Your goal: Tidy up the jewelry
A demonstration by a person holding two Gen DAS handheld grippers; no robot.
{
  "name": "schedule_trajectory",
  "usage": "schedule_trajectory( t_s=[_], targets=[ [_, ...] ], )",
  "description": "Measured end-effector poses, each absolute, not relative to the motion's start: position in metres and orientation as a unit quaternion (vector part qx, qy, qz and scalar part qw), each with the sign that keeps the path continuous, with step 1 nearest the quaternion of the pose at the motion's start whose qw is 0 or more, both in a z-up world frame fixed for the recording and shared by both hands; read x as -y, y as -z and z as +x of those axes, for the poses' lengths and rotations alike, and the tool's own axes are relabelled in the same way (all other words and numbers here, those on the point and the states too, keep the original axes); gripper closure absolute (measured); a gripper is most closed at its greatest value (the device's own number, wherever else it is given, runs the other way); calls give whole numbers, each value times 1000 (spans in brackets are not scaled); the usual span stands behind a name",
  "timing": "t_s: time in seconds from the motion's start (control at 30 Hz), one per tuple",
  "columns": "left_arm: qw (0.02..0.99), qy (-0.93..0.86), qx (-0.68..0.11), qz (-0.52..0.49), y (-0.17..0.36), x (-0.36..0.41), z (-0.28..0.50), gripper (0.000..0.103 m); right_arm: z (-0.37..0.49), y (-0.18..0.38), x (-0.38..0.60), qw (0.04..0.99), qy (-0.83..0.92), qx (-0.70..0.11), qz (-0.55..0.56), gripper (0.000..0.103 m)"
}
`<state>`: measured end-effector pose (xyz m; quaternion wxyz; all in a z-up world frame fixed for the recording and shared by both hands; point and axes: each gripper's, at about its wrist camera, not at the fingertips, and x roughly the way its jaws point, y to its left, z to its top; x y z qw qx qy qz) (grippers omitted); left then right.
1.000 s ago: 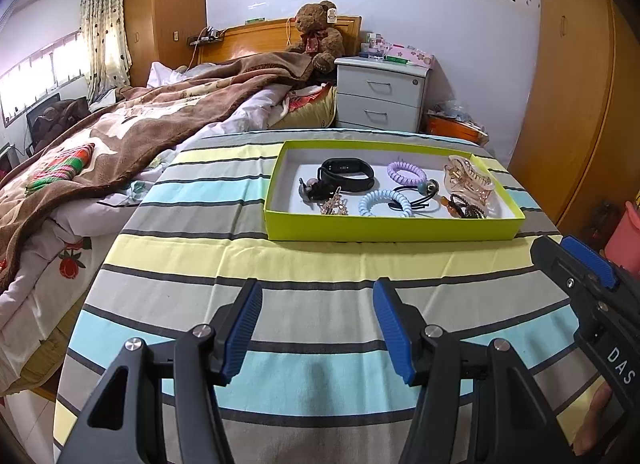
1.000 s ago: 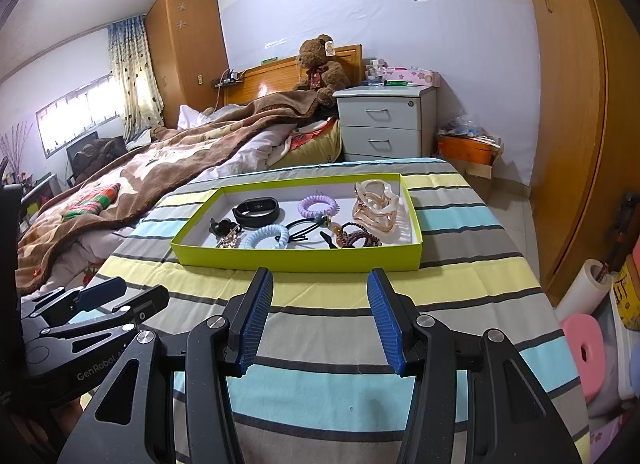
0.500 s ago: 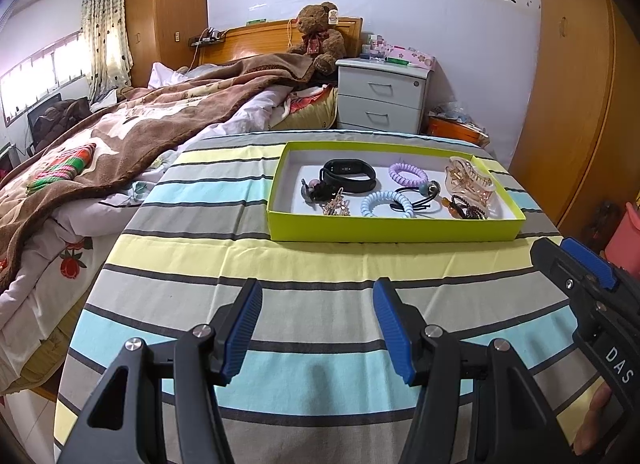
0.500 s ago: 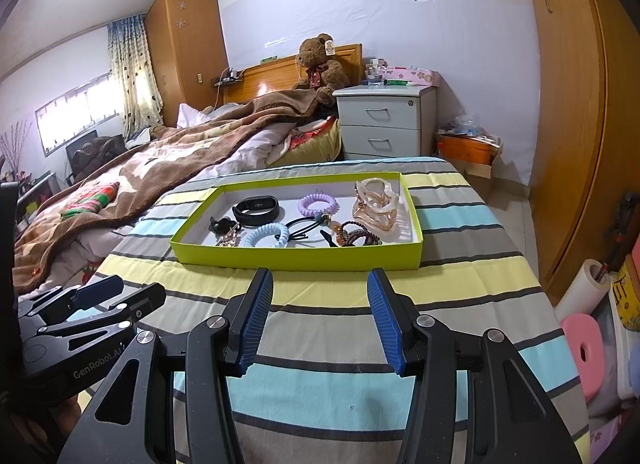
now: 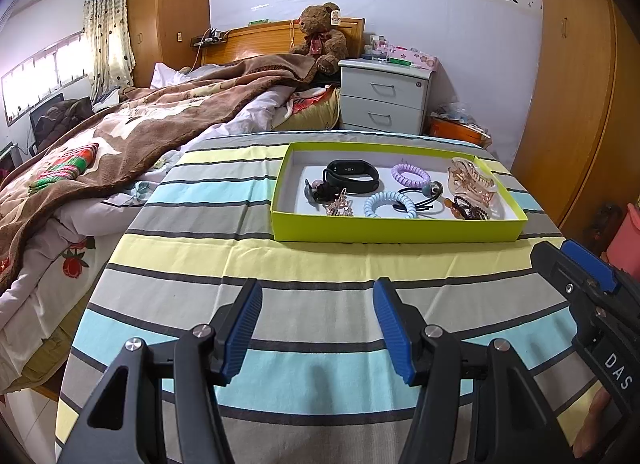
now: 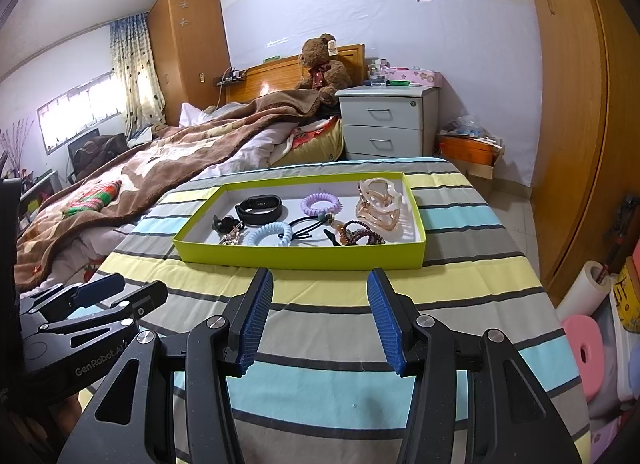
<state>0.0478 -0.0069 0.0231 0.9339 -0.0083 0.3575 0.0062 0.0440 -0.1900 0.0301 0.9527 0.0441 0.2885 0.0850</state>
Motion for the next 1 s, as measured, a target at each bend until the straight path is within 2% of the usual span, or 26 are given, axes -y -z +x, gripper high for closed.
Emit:
schedule_trajectory(
  t_s=[1.0],
  targets=[
    [934, -13, -356, -16, -24, 4, 47, 43, 44, -31, 189, 953, -85, -288, 44, 53]
  ],
)
